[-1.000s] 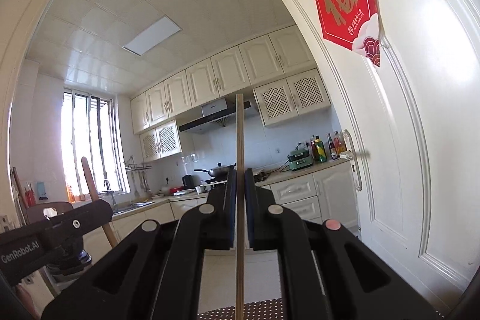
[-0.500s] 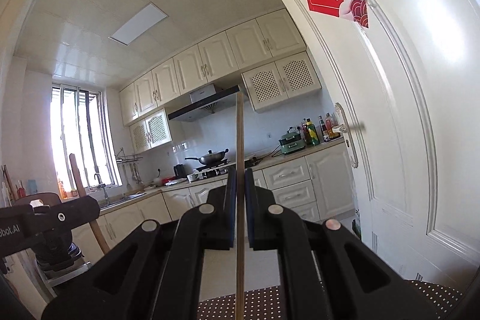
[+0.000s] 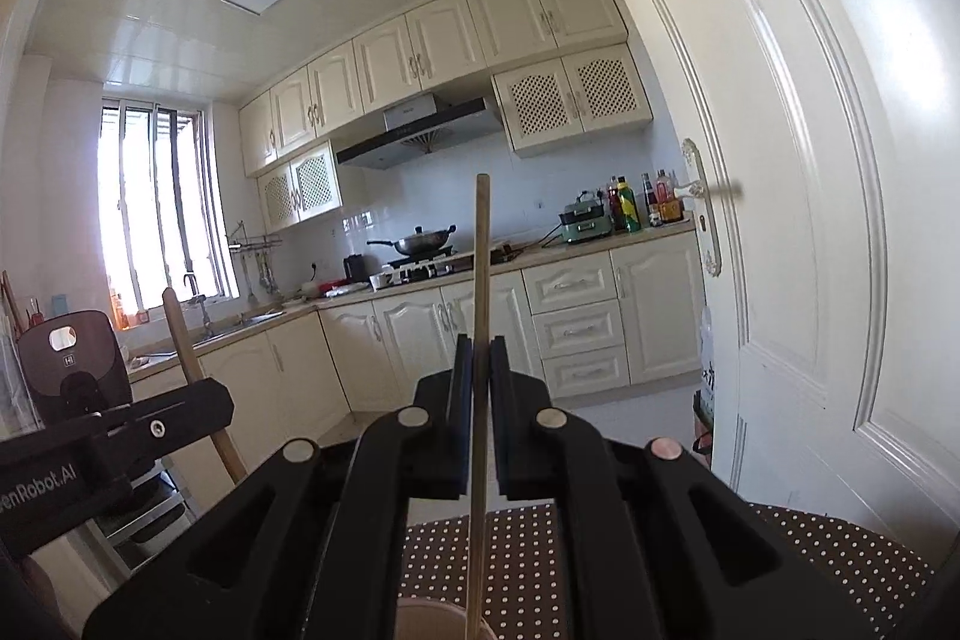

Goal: Organize utensils
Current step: 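Lower the chopstick into the pink cup and open the left gripper, then withdraw the open left tool from the cup back toward the chopstick pile, then lower the left gripper onto another chopstick and close on it, then close the right gripper on a wooden chopstick while the left gripper lifts its chopstick, then carry both chopsticks upright in both grippers toward the pink cup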

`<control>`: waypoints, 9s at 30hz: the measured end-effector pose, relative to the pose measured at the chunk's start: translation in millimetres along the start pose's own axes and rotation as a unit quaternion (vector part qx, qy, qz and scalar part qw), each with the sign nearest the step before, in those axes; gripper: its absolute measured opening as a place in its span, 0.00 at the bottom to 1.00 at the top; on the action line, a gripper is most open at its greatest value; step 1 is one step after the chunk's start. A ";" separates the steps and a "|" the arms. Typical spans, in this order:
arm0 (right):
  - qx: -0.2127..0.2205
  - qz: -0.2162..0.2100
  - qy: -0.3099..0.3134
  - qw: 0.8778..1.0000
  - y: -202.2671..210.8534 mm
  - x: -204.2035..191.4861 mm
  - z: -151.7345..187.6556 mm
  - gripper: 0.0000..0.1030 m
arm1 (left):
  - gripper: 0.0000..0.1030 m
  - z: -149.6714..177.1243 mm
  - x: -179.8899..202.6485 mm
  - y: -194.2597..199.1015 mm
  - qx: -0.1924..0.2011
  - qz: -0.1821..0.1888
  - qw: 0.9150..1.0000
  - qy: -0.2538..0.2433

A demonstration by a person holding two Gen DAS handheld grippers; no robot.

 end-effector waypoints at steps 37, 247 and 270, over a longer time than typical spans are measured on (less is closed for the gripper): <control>-0.056 0.016 0.056 0.997 37.5 9.8 19.9 0.62 | 0.69 23.2 -9.8 14.0 0.001 -0.029 0.999 -0.036; -0.355 -0.003 -0.021 0.935 148.7 7.5 128.5 0.05 | 0.06 199.6 -60.1 62.8 -0.234 -0.042 0.971 0.031; -0.247 -0.025 0.005 0.969 161.1 -9.0 68.8 0.05 | 0.06 148.8 -28.4 93.9 -0.134 0.000 0.991 0.011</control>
Point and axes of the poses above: each gripper's, at about its wrist camera, not at the fingertips, and y roughly against the way its jaws point, x to its right, z to its underside, the point moved 6 cm from there along -y, roughly the way its jaws point, and after that the axes turned 6 degrees about y, right-handed, at the moved point
